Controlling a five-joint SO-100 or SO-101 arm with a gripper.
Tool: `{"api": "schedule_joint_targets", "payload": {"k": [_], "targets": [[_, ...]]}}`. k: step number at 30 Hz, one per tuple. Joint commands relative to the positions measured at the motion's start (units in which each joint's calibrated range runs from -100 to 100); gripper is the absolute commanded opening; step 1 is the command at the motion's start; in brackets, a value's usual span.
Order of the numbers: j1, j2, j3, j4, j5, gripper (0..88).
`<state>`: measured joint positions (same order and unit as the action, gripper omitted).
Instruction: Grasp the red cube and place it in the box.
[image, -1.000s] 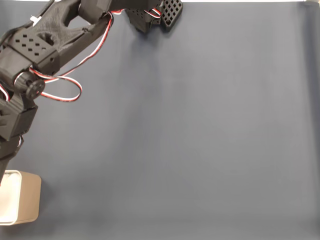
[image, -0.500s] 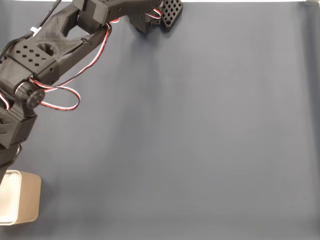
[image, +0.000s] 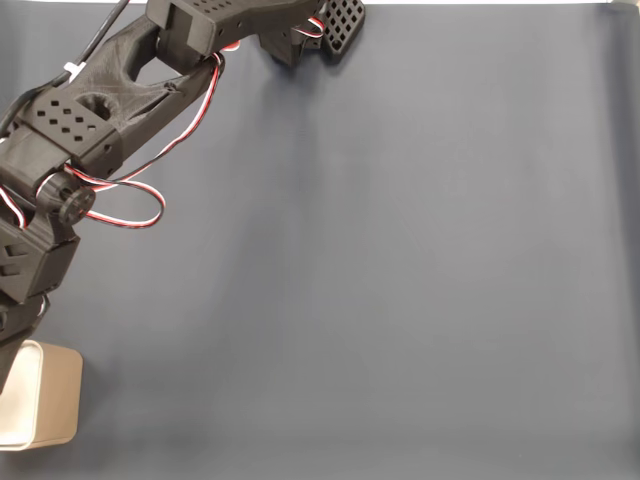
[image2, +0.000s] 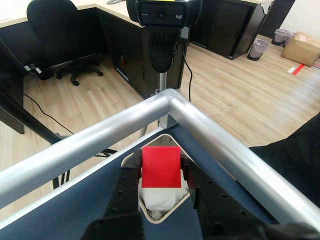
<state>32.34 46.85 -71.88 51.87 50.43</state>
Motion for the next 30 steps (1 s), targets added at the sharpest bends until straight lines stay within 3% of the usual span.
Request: {"api": "schedule_joint_targets", "payload": {"k": [1, 11, 16, 20, 30], "targets": [[-0.95, -1.36, -3.48, -1.30, -0.20, 0.0], [-1.31, -1.27, -3.48, -1.13, -0.20, 1.7], [-1.02, -1.36, -3.12, -0.56, -0.29, 23.1], [-1.02, -1.53, -3.30, -0.89, -0.68, 33.2], [-1.24, -1.88, -3.39, -2.53, -1.71, 38.2]]}}
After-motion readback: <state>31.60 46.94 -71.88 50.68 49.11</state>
